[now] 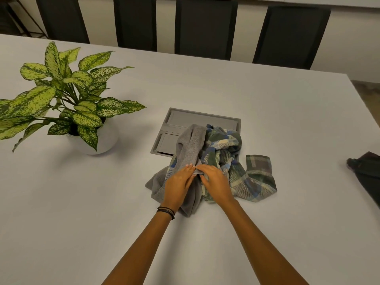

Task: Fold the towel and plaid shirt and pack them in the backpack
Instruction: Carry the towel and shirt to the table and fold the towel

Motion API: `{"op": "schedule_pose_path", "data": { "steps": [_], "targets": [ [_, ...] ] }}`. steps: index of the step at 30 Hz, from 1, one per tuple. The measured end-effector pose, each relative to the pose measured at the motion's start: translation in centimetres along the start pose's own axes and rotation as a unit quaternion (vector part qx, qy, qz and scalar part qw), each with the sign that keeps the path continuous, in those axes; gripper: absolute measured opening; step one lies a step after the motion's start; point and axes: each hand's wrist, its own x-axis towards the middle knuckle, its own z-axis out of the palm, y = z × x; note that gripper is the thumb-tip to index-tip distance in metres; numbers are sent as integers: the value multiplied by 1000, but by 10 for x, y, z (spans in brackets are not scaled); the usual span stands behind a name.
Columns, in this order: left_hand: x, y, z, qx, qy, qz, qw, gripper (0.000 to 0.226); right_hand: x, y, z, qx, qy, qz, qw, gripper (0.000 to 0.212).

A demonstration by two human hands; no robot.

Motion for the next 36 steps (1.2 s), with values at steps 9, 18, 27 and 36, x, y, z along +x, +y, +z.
{"op": "schedule_pose_path", "data": {
  "steps": [9, 18, 27, 36],
  "targets": [
    [-12, -12, -1, -22, 25, -28, 999, 40, 8, -18, -15, -55, 62, -33, 996, 13],
    [-18, -8, -11, -39, 59, -68, 995, 36, 12, -37, -47, -28, 95, -41, 994, 16],
    [-26, -9, -24, -31, 73, -123, 989, 37, 24, -67, -79, 37, 125, -30, 991, 21],
    [-37, 0, -27, -24, 61, -135, 989, 32, 35, -97, -99, 135, 94, -17, 986, 18]
  ]
}}
